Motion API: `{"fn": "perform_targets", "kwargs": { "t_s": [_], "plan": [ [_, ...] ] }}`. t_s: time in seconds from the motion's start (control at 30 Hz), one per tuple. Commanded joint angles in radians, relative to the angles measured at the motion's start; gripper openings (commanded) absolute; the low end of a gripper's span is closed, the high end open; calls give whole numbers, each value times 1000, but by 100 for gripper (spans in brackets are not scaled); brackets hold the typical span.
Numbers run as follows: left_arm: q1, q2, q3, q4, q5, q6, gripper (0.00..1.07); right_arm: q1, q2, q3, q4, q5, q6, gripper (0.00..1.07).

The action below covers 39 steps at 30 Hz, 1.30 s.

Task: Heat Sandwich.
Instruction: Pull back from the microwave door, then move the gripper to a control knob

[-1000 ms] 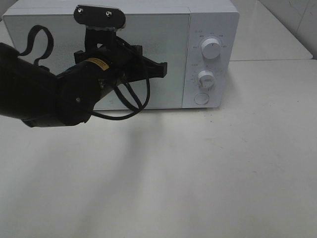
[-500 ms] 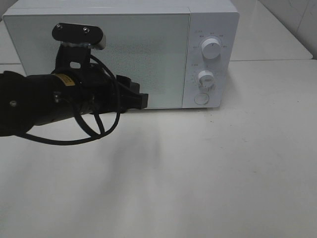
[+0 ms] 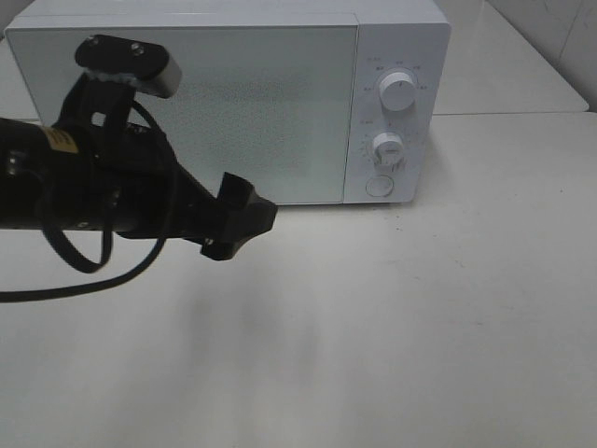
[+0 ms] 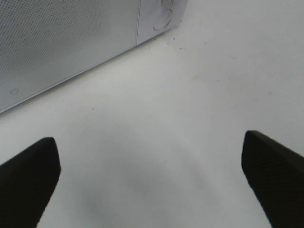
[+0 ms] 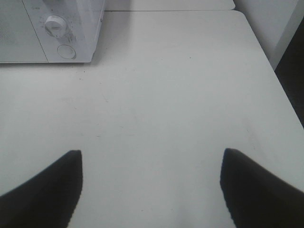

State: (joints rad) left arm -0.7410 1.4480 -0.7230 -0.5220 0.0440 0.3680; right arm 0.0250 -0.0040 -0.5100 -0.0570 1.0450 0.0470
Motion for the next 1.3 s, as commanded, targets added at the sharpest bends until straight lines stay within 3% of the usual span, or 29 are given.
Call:
{"fn": "perform_targets", "kwargs": {
  "t_s": [0.03,0.1,0.17,0.27,0.33,0.37,0.43,0.47,0.57,0.77,1.3],
  "plan": [
    [84,-52,2,31,146,3,102,-8,-27,5,-1,-7,-4,76],
    [183,-96,1,45,280,3,102,-8,-27,5,-1,-7,-4,76],
    [212,-111,1,57,313,3,102,-8,-27,5,-1,-7,-4,76],
    [349,-187,1,110,446,3,102,-8,-27,5,-1,-7,-4,76],
    [385,-204,1,120,482,3,102,-8,-27,5,-1,-7,-4,76],
    [457,-247,1,141,548,2,102,-8,-27,5,-1,-7,-4,76],
    [524,-285,1,166,601,-11,102,-8,-27,5,-1,-7,-4,76],
    [524,-285,1,166,601,-11,102,-8,-27,5,-1,-7,-4,76],
    [653,-361,1,213,690,-37,102,-8,-27,5,-1,-7,-4,76],
    [807,-474,1,238,835,-49,102,-8,-27,5,-1,-7,-4,76],
    [829,-824,160,257,894,-64,101,-8,-27,5,-1,-7,-4,76]
  ]
}}
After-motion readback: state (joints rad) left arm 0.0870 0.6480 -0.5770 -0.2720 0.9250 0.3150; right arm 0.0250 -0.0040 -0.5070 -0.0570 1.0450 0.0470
